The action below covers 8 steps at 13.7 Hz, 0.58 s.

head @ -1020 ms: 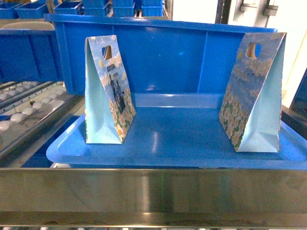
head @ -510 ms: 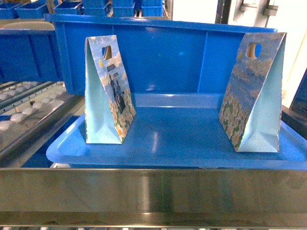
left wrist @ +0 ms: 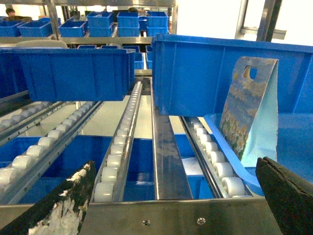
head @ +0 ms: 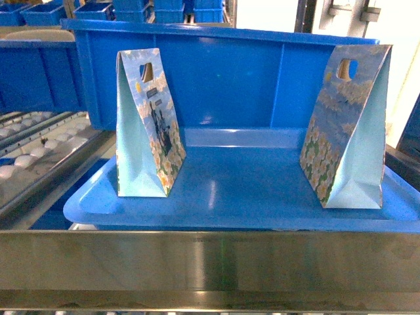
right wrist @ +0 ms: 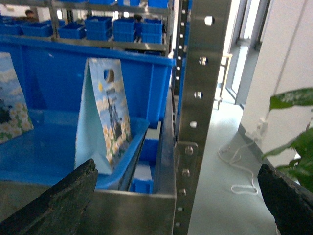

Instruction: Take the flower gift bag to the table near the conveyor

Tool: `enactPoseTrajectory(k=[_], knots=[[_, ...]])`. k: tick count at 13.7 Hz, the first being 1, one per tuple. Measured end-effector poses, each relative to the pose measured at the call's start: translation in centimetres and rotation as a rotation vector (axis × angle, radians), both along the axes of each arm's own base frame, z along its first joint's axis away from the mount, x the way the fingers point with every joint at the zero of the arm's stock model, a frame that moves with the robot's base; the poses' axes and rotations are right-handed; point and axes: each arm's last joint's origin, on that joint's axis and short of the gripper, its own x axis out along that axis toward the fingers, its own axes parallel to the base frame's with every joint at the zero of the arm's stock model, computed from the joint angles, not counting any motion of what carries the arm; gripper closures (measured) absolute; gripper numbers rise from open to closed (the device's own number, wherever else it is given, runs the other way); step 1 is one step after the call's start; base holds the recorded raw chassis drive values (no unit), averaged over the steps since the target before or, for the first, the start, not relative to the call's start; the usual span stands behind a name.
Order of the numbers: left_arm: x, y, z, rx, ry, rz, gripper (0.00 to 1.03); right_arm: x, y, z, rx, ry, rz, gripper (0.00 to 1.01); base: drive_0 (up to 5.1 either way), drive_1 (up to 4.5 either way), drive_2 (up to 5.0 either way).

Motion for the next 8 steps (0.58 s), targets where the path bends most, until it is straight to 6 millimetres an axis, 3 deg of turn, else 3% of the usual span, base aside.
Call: enactPoseTrajectory(k=[8], knots=[[0.4,0.0,0.8,-0.002,-0.07,-0.029,0.05,1.6,0.9,0.7,-0.004,-0.038,0.038,0.03,0.0,0.0,0.0]])
